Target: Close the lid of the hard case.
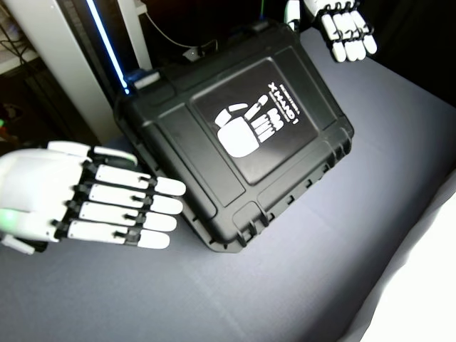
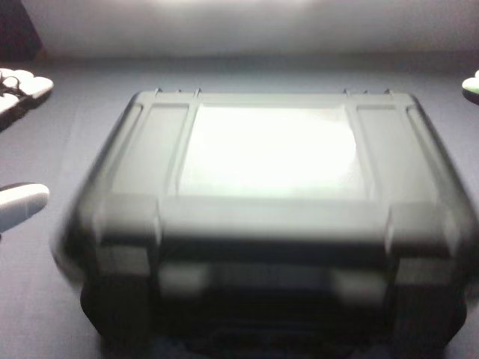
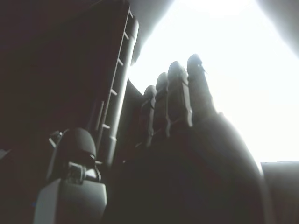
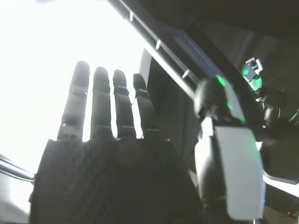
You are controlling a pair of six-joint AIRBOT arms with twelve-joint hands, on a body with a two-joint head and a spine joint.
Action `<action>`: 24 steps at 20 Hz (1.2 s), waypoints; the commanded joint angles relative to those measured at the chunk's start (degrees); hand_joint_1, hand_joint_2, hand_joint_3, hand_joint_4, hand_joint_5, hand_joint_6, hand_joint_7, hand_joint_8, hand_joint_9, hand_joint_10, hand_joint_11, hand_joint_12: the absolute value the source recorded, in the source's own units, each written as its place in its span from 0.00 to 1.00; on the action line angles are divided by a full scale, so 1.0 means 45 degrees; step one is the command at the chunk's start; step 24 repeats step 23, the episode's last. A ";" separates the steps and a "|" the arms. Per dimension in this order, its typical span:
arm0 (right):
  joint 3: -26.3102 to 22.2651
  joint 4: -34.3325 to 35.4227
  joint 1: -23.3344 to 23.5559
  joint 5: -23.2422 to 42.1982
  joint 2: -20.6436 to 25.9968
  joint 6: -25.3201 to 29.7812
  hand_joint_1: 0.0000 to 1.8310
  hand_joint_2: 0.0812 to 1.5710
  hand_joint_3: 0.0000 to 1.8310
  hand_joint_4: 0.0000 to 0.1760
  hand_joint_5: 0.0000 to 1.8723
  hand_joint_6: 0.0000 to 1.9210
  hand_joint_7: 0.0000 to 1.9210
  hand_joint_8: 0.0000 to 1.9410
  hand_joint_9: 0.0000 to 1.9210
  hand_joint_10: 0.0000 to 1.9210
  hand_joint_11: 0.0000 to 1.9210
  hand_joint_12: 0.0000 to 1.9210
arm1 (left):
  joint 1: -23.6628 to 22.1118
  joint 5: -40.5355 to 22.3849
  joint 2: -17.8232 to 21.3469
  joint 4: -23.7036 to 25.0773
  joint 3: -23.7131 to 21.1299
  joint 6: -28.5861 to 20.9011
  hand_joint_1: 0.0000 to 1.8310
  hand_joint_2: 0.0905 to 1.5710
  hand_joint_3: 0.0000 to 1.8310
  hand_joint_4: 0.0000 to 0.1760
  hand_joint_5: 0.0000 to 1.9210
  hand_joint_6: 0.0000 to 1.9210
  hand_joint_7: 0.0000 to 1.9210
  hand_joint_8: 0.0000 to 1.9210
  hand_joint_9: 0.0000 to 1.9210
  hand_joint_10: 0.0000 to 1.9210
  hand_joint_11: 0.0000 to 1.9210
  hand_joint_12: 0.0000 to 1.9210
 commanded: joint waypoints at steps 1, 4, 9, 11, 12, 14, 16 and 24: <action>0.0003 0.0523 0.0041 0.1662 0.0144 0.0086 0.26 0.82 0.00 0.00 0.06 0.00 0.04 0.00 0.03 0.00 0.00 0.12 | 0.0194 -0.2211 0.0162 -0.0473 -0.0069 -0.0027 0.06 0.81 0.00 0.00 0.05 0.00 0.06 0.01 0.06 0.01 0.00 0.00; -0.0003 0.0577 0.0018 0.1705 0.0139 0.0053 0.26 0.82 0.00 0.00 0.06 0.00 0.05 0.00 0.03 0.00 0.00 0.10 | 0.1684 -0.3788 0.0262 -0.1645 -0.0326 -0.0337 0.04 0.82 0.00 0.00 0.06 0.00 0.09 0.00 0.09 0.00 0.03 0.03; 0.0004 0.0844 0.0017 0.2740 -0.0137 -0.0097 0.28 0.80 0.00 0.00 0.09 0.00 0.08 0.00 0.05 0.00 0.00 0.14 | 0.1842 -0.4138 -0.0204 -0.1983 -0.0099 -0.0641 0.02 0.81 0.00 0.00 0.04 0.00 0.06 0.00 0.06 0.00 0.00 0.02; 0.0025 0.0911 0.0017 0.3335 -0.0351 -0.0109 0.31 0.80 0.00 0.00 0.09 0.00 0.08 0.00 0.06 0.00 0.00 0.16 | 0.1433 -0.4130 -0.0582 -0.1933 0.0103 -0.0673 0.08 0.80 0.00 0.00 0.04 0.00 0.06 0.00 0.05 0.00 0.02 0.04; 0.0020 0.1040 0.0018 0.3758 -0.0502 -0.0125 0.29 0.78 0.00 0.00 0.09 0.00 0.08 0.00 0.06 0.00 0.00 0.17 | 0.1113 -0.4130 -0.0794 -0.1870 0.0201 -0.0708 0.07 0.80 0.00 0.00 0.04 0.00 0.05 0.00 0.03 0.00 0.00 0.07; 0.0009 0.1350 0.0018 0.4467 -0.0731 -0.0125 0.29 0.78 0.00 0.00 0.09 0.00 0.07 0.00 0.06 0.00 0.00 0.17 | 0.0544 -0.4108 -0.1096 -0.1645 0.0407 -0.0745 0.12 0.80 0.00 0.00 0.04 0.00 0.05 0.00 0.04 0.00 0.00 0.14; 0.0050 0.1615 0.0017 0.5081 -0.0933 -0.0138 0.32 0.78 0.00 0.00 0.11 0.00 0.07 0.00 0.06 0.00 0.00 0.19 | -0.0028 -0.4090 -0.1344 -0.1488 0.0620 -0.0757 0.17 0.80 0.00 0.00 0.02 0.00 0.02 0.00 0.00 0.00 0.00 0.01; 0.0449 0.1923 0.0421 0.6908 -0.1476 -0.0138 0.28 0.79 0.00 0.00 0.11 0.00 0.07 0.00 0.06 0.00 0.00 0.22 | -0.3795 -0.3433 -0.2924 0.0170 0.2289 -0.1523 0.19 0.77 0.00 0.00 0.03 0.01 0.01 0.00 0.00 0.00 0.00 0.00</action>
